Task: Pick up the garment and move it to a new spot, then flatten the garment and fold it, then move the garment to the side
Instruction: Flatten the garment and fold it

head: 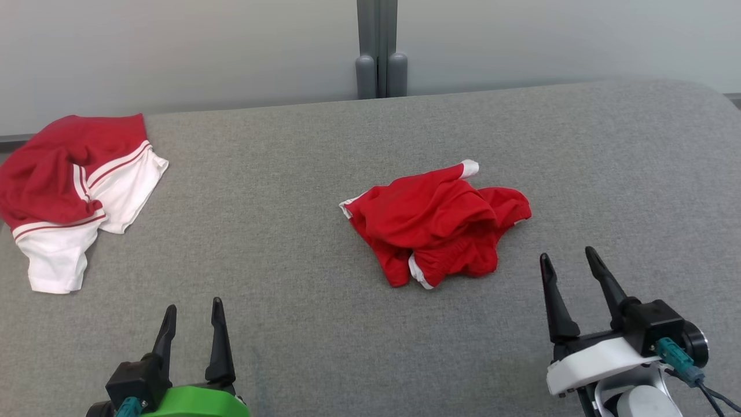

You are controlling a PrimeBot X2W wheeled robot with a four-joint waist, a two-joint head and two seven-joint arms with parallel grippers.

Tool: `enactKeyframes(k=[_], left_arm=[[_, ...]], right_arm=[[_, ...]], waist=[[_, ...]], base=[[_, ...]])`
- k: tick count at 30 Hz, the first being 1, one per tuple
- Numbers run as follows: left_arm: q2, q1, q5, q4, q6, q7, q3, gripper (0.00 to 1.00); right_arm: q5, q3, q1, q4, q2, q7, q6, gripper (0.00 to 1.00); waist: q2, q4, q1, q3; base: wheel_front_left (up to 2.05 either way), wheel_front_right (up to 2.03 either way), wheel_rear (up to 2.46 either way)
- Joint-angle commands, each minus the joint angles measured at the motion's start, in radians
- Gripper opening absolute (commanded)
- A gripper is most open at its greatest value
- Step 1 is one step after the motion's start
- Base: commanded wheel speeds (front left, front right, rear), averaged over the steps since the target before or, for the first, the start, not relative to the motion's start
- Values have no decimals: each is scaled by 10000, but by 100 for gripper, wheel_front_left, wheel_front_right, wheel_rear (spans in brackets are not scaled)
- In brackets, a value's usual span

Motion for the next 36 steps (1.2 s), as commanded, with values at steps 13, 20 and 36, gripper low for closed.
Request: enactKeyframes(k=[13, 20, 36], left_arm=[[-10, -576, -45, 5, 70, -4, -417, 100], [-12, -772, -204, 21, 184, -4, -573, 100], [-13, -826, -345, 85, 295, -4, -504, 100]], right_arm=[[626, 2205, -1048, 2326, -28, -35, -8, 100], [749, 2246, -1952, 3716, -32, -35, -8, 100], [765, 1972, -2670, 2667, -25, -35, -8, 0]], waist=[[0, 1270, 0, 1096], [0, 2040, 0, 1543], [0, 1838, 0, 1657]], base=[[0, 0, 0], [0, 0, 0], [0, 0, 0]])
